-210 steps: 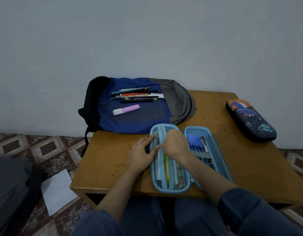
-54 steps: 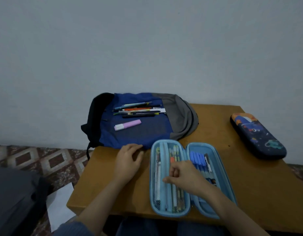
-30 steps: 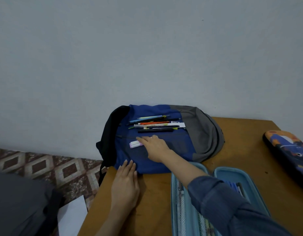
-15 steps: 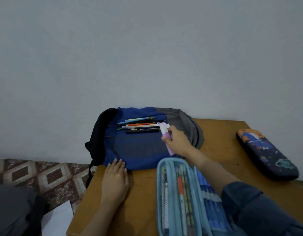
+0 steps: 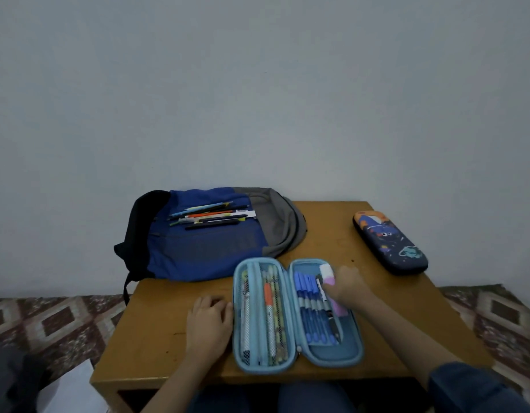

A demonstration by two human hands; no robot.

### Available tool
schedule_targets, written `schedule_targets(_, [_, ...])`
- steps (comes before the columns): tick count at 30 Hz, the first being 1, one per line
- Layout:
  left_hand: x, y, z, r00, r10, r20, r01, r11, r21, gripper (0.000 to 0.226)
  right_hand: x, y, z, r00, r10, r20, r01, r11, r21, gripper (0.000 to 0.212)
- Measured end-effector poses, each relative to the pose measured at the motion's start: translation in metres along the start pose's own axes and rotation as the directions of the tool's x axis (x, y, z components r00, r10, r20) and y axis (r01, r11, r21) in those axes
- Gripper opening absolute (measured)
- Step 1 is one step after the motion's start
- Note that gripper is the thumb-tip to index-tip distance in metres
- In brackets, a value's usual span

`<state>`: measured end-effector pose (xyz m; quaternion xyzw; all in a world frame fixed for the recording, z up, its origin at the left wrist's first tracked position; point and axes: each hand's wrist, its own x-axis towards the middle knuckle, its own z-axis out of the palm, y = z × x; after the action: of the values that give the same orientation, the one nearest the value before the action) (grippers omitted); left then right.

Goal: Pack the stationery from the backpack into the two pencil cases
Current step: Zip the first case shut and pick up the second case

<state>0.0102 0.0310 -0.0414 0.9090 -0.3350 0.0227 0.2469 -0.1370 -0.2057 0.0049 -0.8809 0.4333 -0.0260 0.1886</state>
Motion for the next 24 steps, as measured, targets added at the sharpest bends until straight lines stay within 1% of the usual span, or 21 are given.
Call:
schedule_targets(2, [-0.003,0.008,0.001,0.998,-0.051,0.046,0.055,0.993,-0.103,0.039,-0.005,0.002,-0.001,1.0,0.016,0.009,-0.016,1.0,-0.023,0.041])
schedule_targets(4, [-0.004,0.016,-0.003,0.984,-0.137,0.111,0.16,0.958,-0.238,0.042,-0.01,0.002,-0.004,0.999,0.038,0.028,-0.037,0.999,-0.024,0.039])
schedule_targets(6, [-0.006,0.027,-0.009,0.95,-0.248,0.189,0.305,0.867,-0.394,0.033,-0.013,0.002,-0.006,0.998,0.047,0.039,-0.047,0.999,-0.016,0.041])
schedule_targets(8, [-0.007,0.036,-0.014,0.908,-0.329,0.26,0.418,0.757,-0.502,0.028,-0.016,0.002,-0.008,0.998,0.051,0.032,-0.051,0.999,-0.001,0.046])
schedule_targets(11, [-0.005,0.043,-0.017,0.859,-0.379,0.344,0.511,0.622,-0.593,0.031,-0.018,0.005,-0.011,0.995,0.1,0.022,-0.1,0.995,0.022,0.047])
schedule_targets(13, [-0.003,0.047,-0.02,0.849,-0.379,0.369,0.528,0.573,-0.626,0.025,-0.018,0.01,-0.011,0.991,0.132,0.023,-0.133,0.99,0.037,0.045])
schedule_targets(16, [-0.001,0.059,-0.029,0.869,-0.355,0.344,0.491,0.543,-0.681,0.023,-0.019,0.016,-0.01,0.986,0.155,0.061,-0.161,0.983,0.094,0.043])
schedule_targets(19, [-0.003,0.074,-0.037,0.897,-0.268,0.352,0.443,0.51,-0.738,0.03,-0.024,0.018,-0.01,0.984,0.156,0.084,-0.167,0.975,0.149,0.042])
schedule_targets(21, [-0.003,0.081,-0.038,0.912,-0.222,0.344,0.408,0.558,-0.723,0.035,-0.026,0.019,-0.011,0.981,0.164,0.102,-0.181,0.965,0.189,0.04])
schedule_targets(24, [0.0,0.092,-0.038,0.944,-0.187,0.272,0.323,0.695,-0.642,0.041,-0.029,0.022,-0.012,0.973,0.194,0.128,-0.222,0.937,0.269,0.034])
